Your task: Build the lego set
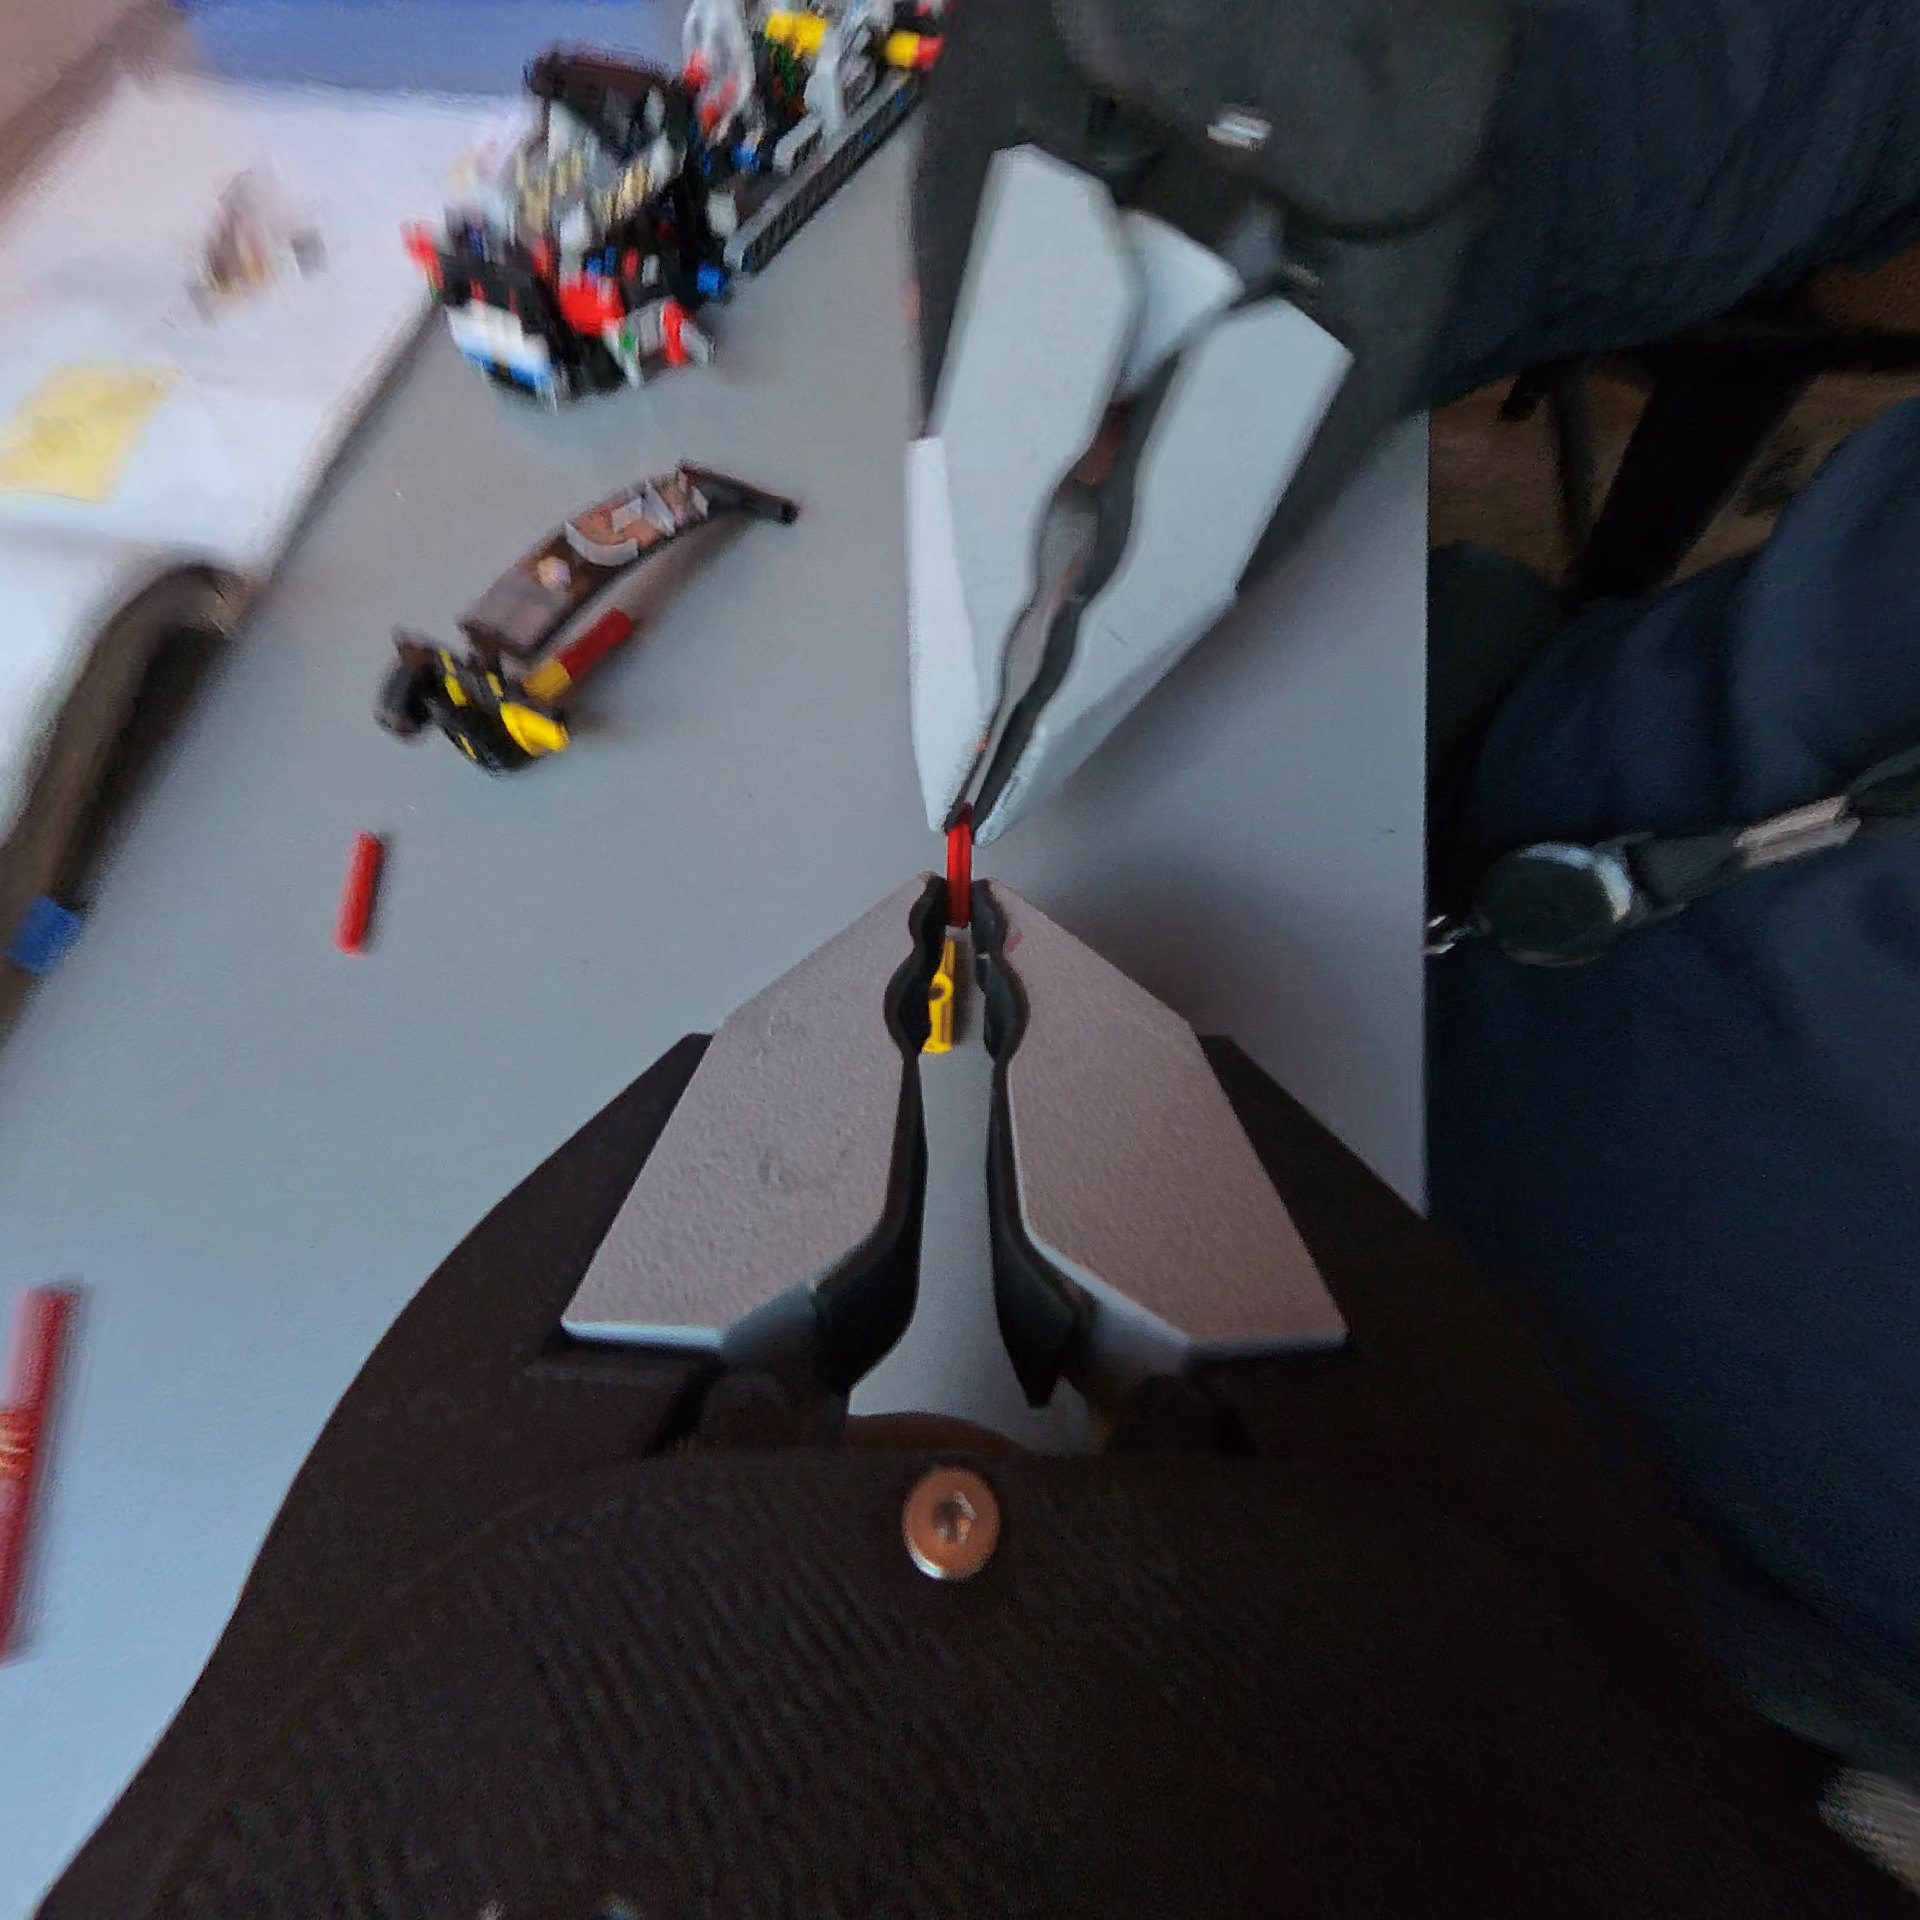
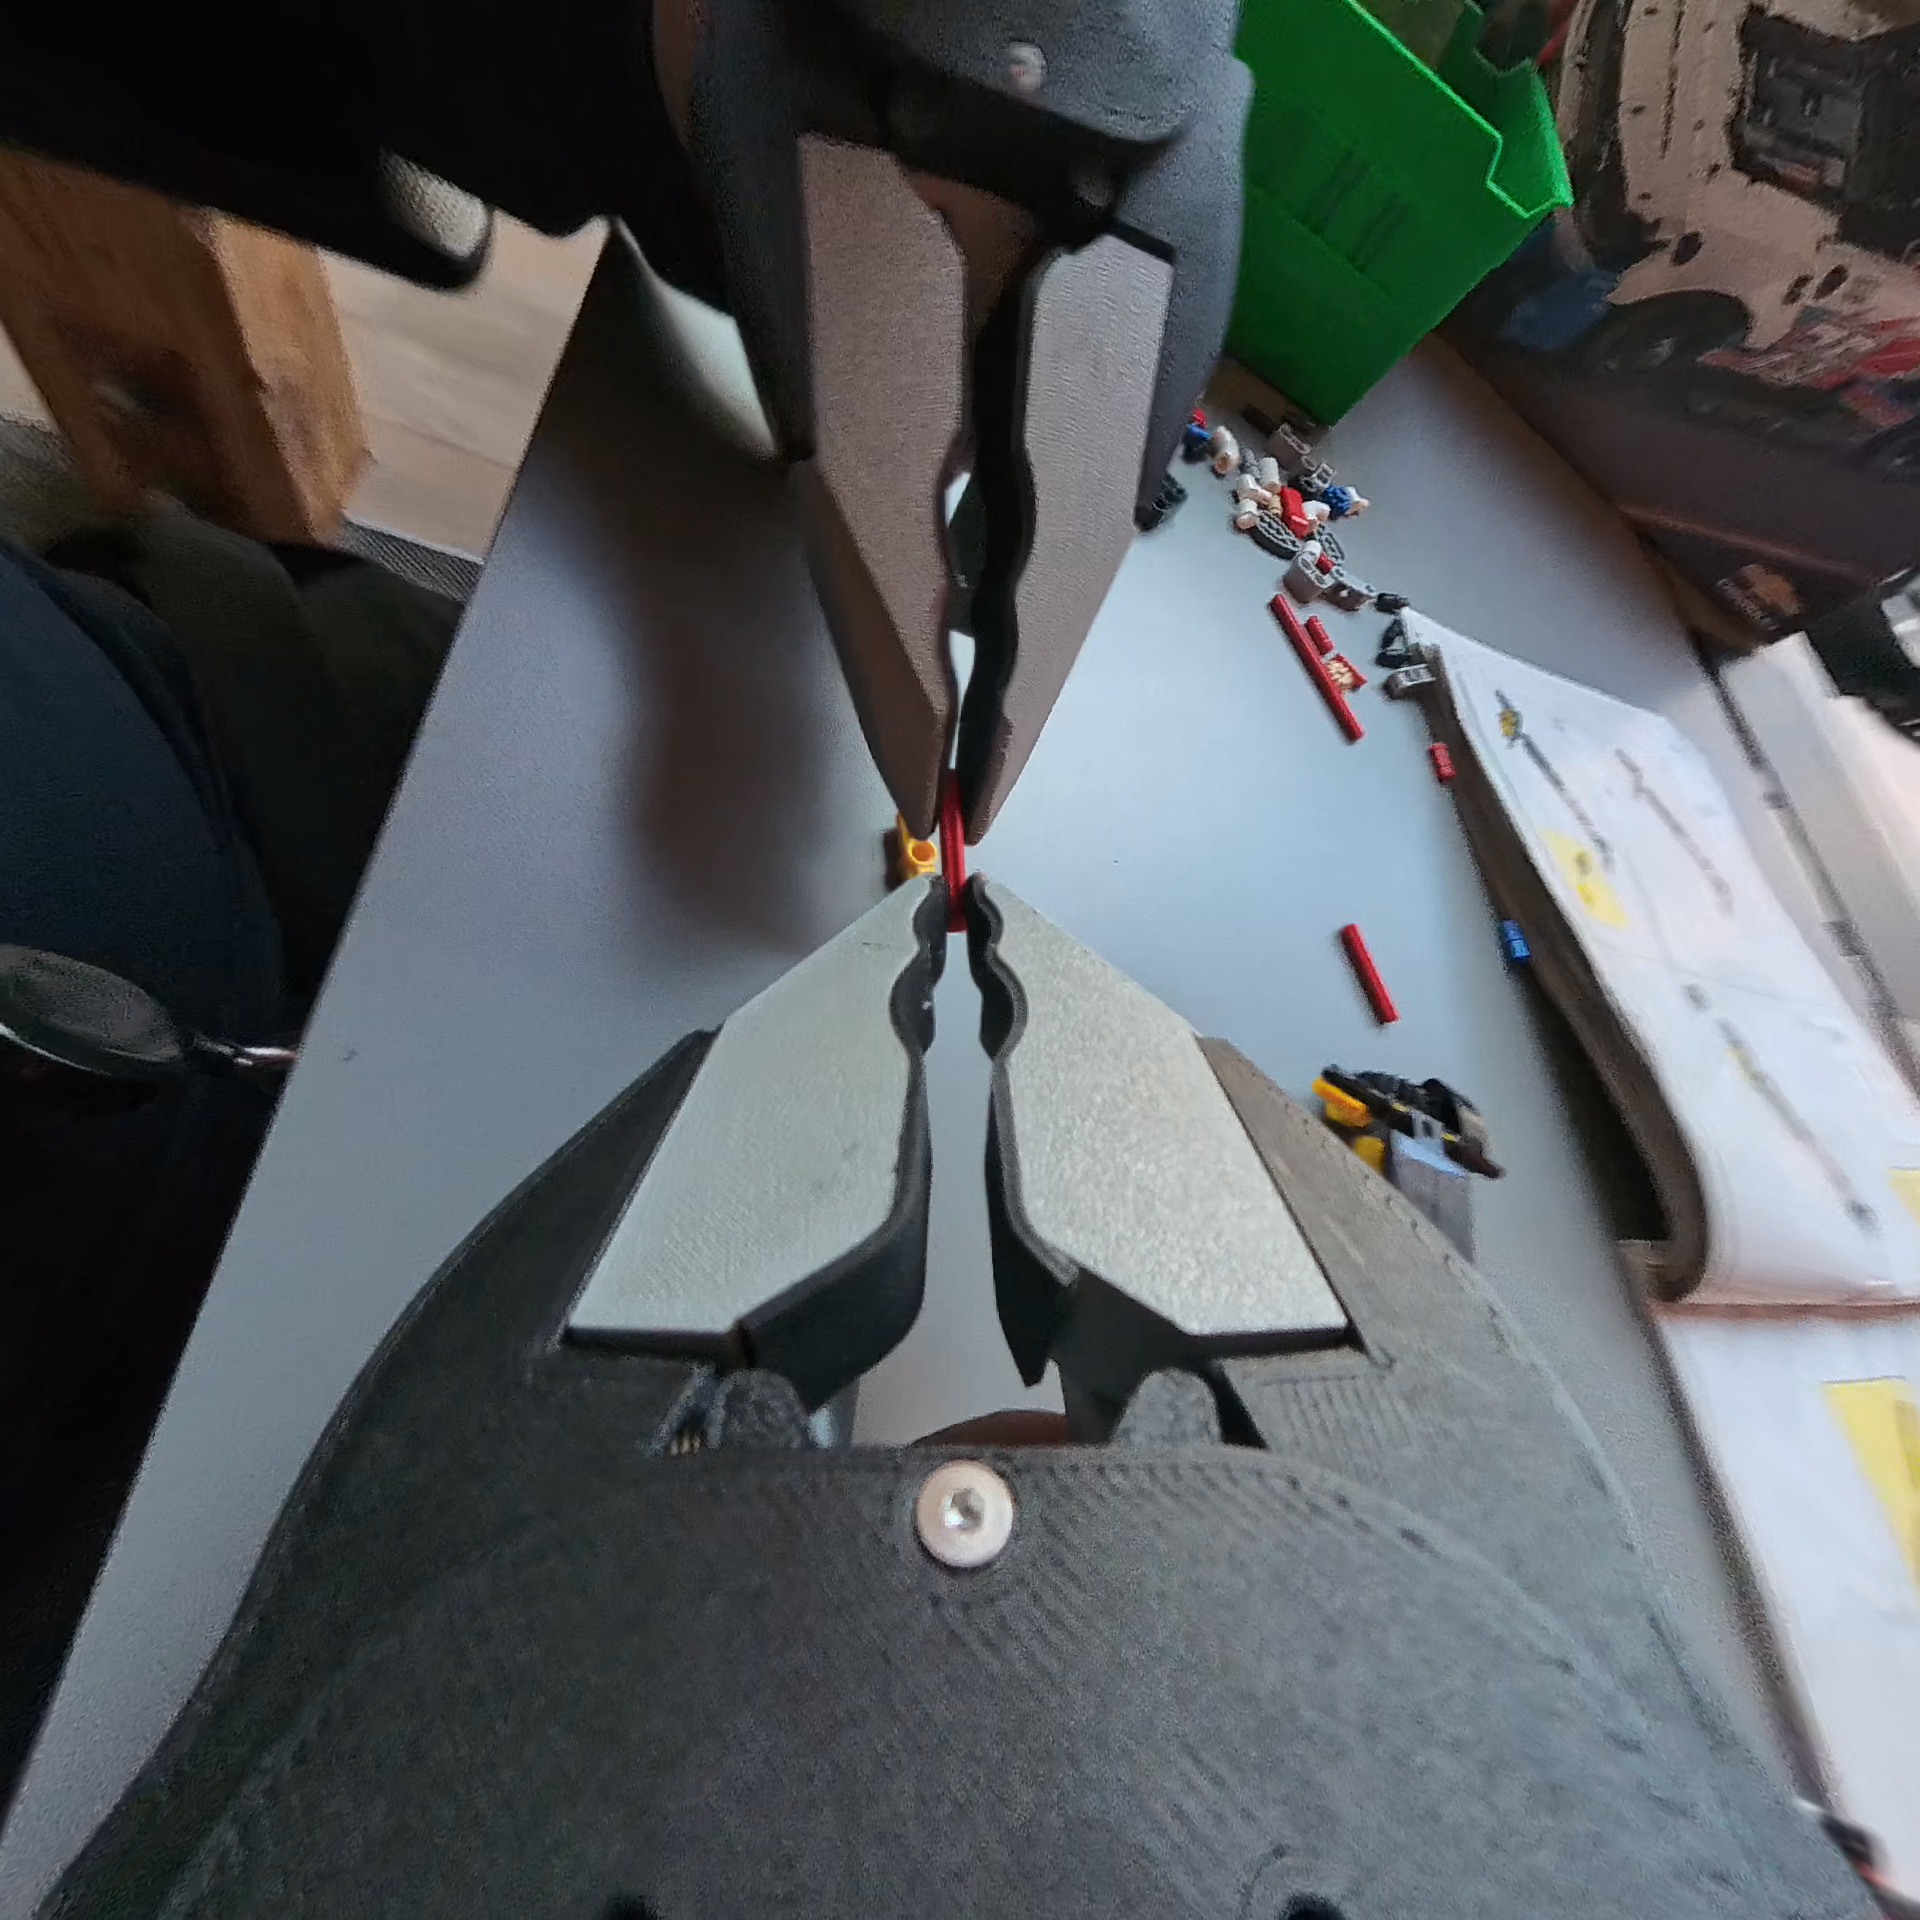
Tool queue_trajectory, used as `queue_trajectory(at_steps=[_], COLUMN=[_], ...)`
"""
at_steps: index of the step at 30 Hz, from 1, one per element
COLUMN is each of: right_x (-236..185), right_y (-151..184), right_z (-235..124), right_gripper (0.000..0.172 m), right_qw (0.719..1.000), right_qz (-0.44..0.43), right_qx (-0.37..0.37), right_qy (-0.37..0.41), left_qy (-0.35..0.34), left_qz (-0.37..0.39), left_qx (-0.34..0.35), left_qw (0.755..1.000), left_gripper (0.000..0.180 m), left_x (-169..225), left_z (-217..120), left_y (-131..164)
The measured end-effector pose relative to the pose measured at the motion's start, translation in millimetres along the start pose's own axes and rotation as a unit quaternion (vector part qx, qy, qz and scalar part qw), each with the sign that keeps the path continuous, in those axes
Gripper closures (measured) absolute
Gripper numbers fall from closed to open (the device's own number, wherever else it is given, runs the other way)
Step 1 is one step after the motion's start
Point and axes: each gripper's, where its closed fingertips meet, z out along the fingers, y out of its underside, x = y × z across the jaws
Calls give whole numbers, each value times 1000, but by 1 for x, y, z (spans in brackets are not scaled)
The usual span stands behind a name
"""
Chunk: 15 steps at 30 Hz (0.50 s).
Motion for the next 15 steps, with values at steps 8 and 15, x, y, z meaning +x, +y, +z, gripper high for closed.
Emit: queue_trajectory(at_steps=[8,15], right_x=[2,-2], right_y=[-12,-12], right_z=[-13,-12], right_gripper=[171,170], right_qw=[990,992], right_qz=[101,88], right_qx=[66,60], right_qy=[-67,-72], left_qy=[-80,-80], left_qz=[188,207], left_qx=[52,78], left_qw=[978,972], left_gripper=[178,178], left_x=[2,6], left_z=[-4,-7], left_y=[-15,-22])
